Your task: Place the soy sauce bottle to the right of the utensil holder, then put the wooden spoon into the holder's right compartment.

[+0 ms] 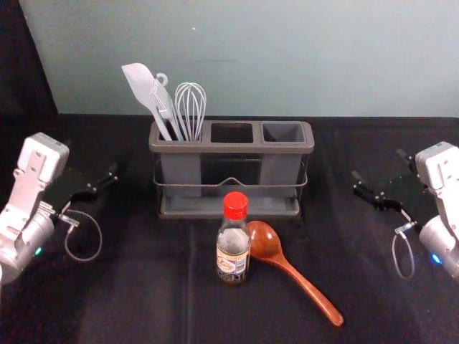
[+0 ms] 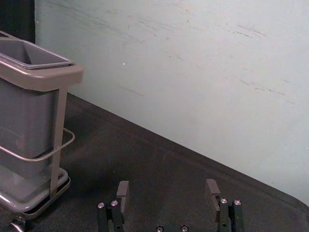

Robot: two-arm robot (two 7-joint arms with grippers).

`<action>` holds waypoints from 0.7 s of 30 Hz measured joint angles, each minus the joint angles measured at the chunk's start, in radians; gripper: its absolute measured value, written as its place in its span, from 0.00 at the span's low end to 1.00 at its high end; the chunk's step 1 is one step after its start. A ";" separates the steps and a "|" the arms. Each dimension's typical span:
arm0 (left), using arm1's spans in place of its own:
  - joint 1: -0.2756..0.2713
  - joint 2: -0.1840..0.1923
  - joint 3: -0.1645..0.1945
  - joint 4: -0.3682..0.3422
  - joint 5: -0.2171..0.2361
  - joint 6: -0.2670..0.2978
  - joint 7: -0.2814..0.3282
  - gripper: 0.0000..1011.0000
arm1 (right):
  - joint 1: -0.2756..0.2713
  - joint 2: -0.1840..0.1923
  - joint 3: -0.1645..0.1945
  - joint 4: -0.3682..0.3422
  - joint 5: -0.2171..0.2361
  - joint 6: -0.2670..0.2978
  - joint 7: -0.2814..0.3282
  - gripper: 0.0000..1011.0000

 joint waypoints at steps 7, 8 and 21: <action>0.000 0.000 0.000 0.000 0.000 0.000 0.000 0.99 | 0.000 0.000 0.000 0.000 0.000 0.000 0.000 0.99; 0.000 0.000 0.000 0.000 0.000 0.000 0.000 0.99 | 0.000 0.000 0.000 0.000 0.000 0.000 0.000 0.99; 0.000 0.000 0.000 0.000 0.000 0.000 0.000 0.99 | 0.000 0.000 0.000 0.000 0.000 0.000 0.000 0.99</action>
